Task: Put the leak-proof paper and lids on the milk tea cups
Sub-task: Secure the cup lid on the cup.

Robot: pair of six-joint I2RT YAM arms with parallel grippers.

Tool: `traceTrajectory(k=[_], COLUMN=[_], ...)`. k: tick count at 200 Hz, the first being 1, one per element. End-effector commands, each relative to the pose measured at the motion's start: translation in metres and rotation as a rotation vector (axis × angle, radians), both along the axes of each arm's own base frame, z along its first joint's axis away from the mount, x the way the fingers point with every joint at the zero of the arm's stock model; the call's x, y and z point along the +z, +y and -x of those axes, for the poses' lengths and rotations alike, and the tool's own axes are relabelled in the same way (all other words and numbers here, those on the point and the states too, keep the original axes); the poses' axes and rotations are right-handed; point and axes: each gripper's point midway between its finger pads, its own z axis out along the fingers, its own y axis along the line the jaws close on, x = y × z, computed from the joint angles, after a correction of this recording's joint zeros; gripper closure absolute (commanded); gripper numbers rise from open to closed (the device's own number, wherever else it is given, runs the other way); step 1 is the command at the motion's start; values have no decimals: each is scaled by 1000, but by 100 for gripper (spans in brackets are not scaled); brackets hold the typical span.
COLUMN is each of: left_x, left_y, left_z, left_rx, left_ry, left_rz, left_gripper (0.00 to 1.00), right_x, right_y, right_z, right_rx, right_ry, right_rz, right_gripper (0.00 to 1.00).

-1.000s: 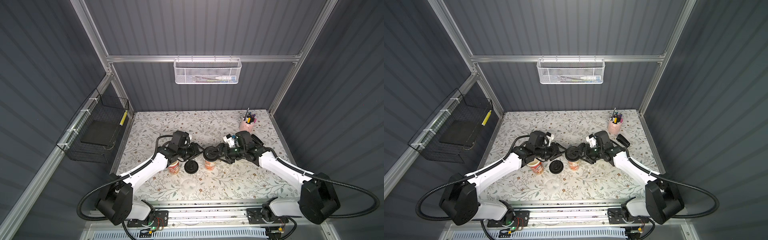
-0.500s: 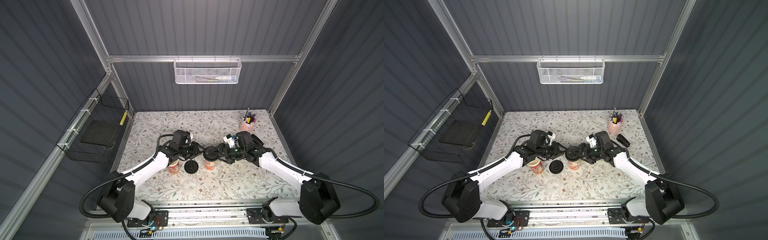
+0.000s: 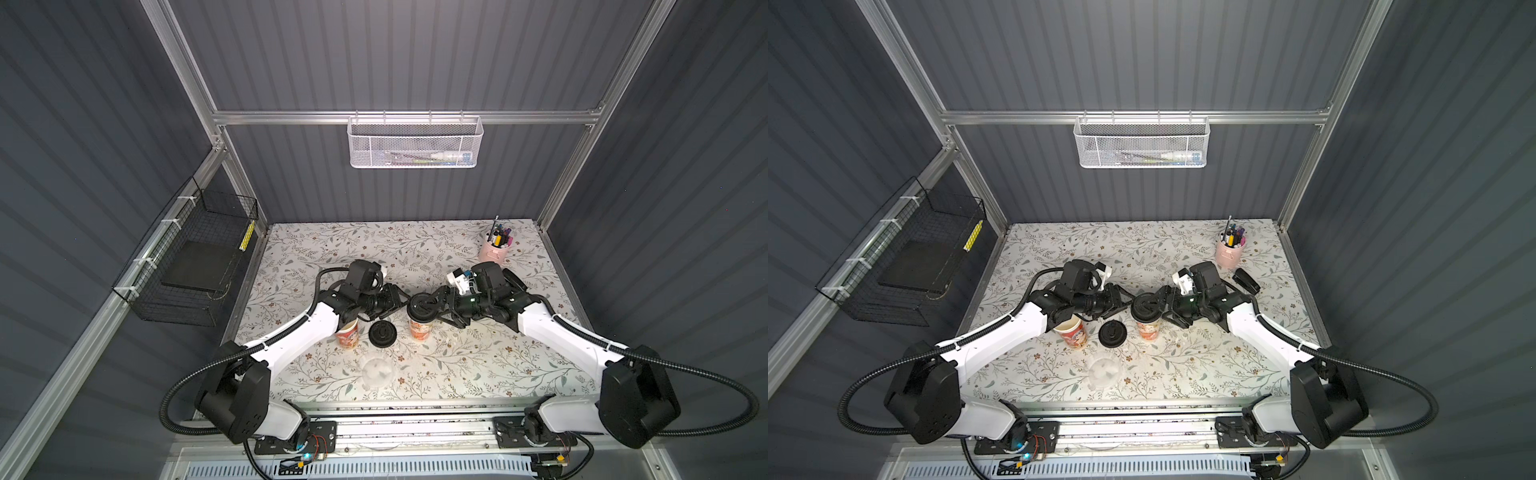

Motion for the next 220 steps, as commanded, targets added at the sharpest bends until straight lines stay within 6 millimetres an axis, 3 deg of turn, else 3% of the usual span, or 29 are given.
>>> traceTrajectory(k=[1, 27, 65, 103, 129, 165, 194, 220], left_x=[-47, -13, 19, 42, 48, 54, 83, 105], left_y=[20, 8, 0, -4, 1, 30, 66, 104], left_z=[28, 14, 3, -5, -12, -10, -3, 10], left_rx=[-21, -20, -3, 11, 49, 133, 207, 267], left_ry=[151, 80, 13, -35, -62, -89, -170, -199], left_rz=[-207, -145, -80, -40, -68, -168, -271, -400], left_gripper=[49, 47, 43, 39, 38, 38, 38, 38], right_x=[-29, -5, 16, 33, 39, 47, 52, 65], right_y=[-16, -11, -11, -11, -14, -34, -60, -70], right_z=[19, 12, 6, 4, 4, 7, 18, 40], right_rx=[-7, 3, 3, 10, 16, -3, 6, 44], right_ry=[118, 65, 17, -23, -40, -93, -182, -275], right_rz=[126, 90, 70, 47, 56, 148, 297, 344], right_gripper=[13, 10, 7, 3, 2, 5, 8, 12])
